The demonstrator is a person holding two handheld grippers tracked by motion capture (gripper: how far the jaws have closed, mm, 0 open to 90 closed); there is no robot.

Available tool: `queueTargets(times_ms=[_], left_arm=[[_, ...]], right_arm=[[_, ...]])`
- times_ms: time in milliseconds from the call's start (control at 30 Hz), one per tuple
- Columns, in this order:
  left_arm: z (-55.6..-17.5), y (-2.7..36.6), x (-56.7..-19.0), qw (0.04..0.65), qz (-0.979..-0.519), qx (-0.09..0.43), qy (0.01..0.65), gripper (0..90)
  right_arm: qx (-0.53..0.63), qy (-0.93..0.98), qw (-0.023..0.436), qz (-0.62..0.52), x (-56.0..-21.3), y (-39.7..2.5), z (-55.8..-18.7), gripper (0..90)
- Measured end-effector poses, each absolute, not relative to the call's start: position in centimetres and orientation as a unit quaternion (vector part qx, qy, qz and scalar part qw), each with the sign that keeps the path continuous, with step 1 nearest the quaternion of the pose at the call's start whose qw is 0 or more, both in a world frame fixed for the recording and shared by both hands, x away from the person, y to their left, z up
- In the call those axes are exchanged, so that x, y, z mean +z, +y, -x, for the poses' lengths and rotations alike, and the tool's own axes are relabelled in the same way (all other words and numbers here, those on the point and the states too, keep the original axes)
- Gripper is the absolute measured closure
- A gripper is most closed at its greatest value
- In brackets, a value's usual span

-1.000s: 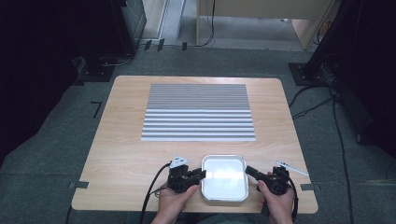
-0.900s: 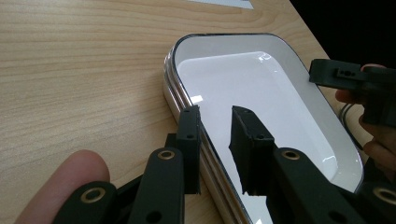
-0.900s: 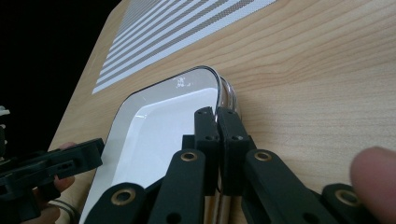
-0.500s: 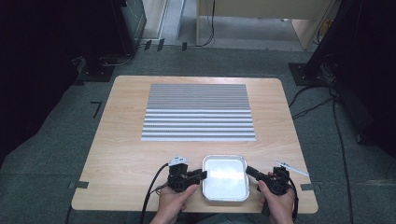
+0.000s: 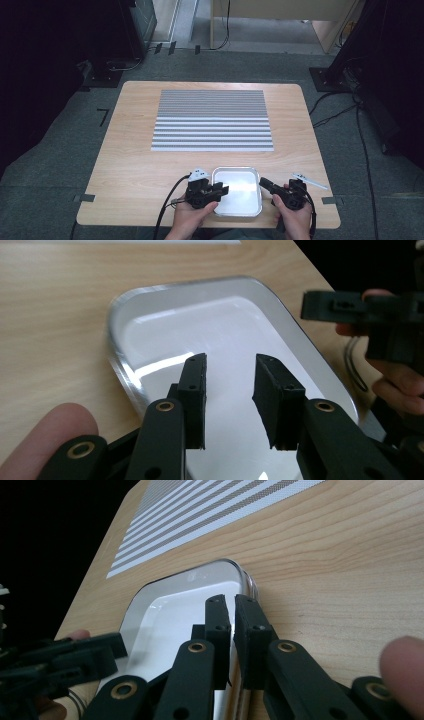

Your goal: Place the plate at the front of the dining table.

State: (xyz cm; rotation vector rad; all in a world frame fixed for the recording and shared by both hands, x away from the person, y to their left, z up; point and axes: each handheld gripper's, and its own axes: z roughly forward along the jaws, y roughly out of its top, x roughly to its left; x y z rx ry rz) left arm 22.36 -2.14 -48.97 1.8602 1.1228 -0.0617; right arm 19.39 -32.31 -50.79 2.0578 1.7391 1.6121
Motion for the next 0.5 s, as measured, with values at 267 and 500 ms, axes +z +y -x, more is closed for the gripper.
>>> queueTargets(times_ms=[267, 500], left_arm=[[-24.1, 2.1, -49.1, 0.472, -0.706, -0.059, 0.524, 68.6], [-24.4, 2.2, -50.1, 0.462, -0.703, -0.109, 0.529, 73.1]], right_arm=[[0.503, 0.564, -0.012, -0.655, -51.2, -32.4, -19.6, 85.4], [0.5, 0.566, -0.021, -0.655, -51.2, -32.4, -19.5, 85.4]])
